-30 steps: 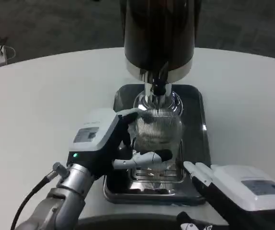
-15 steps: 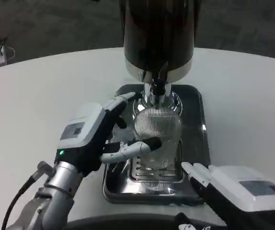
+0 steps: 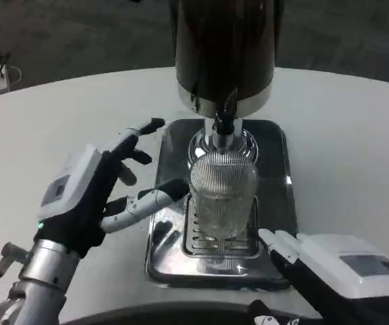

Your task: Grasp the cup under the faucet to collect the drink, then remove the cup.

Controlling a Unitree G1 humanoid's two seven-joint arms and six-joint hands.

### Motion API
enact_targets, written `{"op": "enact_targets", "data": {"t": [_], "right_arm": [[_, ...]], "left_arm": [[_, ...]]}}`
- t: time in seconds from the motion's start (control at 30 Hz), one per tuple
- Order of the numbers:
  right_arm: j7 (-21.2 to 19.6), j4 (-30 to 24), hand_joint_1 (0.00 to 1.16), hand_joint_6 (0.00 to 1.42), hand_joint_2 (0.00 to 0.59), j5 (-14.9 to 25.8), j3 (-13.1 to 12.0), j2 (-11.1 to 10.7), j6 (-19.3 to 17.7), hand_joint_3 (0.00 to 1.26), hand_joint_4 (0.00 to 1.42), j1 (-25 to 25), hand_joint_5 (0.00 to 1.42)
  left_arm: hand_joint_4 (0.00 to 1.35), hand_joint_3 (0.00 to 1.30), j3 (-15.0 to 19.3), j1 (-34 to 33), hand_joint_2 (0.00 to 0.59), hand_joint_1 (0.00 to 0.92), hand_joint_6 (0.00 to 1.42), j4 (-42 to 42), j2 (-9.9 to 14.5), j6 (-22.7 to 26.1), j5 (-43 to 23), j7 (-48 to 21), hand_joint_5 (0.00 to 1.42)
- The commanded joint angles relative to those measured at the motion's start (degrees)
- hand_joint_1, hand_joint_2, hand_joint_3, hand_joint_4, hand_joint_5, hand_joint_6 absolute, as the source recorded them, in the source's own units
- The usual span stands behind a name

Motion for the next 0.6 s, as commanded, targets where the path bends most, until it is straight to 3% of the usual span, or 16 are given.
{"op": "enact_targets", "data": {"t": [0.03,0.33,0.6], "right_arm": [[-0.7,-0.2,0.37,0.00,0.517,0.1,-0.3,0.0,0.0,0.00,0.00,0.2,0.00],[-0.4,-0.3,0.37,0.00,0.517,0.0,-0.2,-0.1,-0.2,0.00,0.00,0.6,0.00],[-0.6,-0.5,0.37,0.00,0.517,0.1,-0.1,-0.1,-0.3,0.00,0.00,0.9,0.00]], "left_arm": [[0.22,0.24,2.8,3.5,0.045,0.000,0.50,-7.3,-1.0,-1.7,-6.2,-3.1,0.37],[0.22,0.21,3.5,3.5,0.063,0.000,0.35,-17.0,-3.3,-1.5,-18.3,-13.8,0.34],[0.16,0.18,4.5,0.8,0.067,0.000,0.31,-23.1,-4.1,4.4,-23.4,-20.6,0.29]]}}
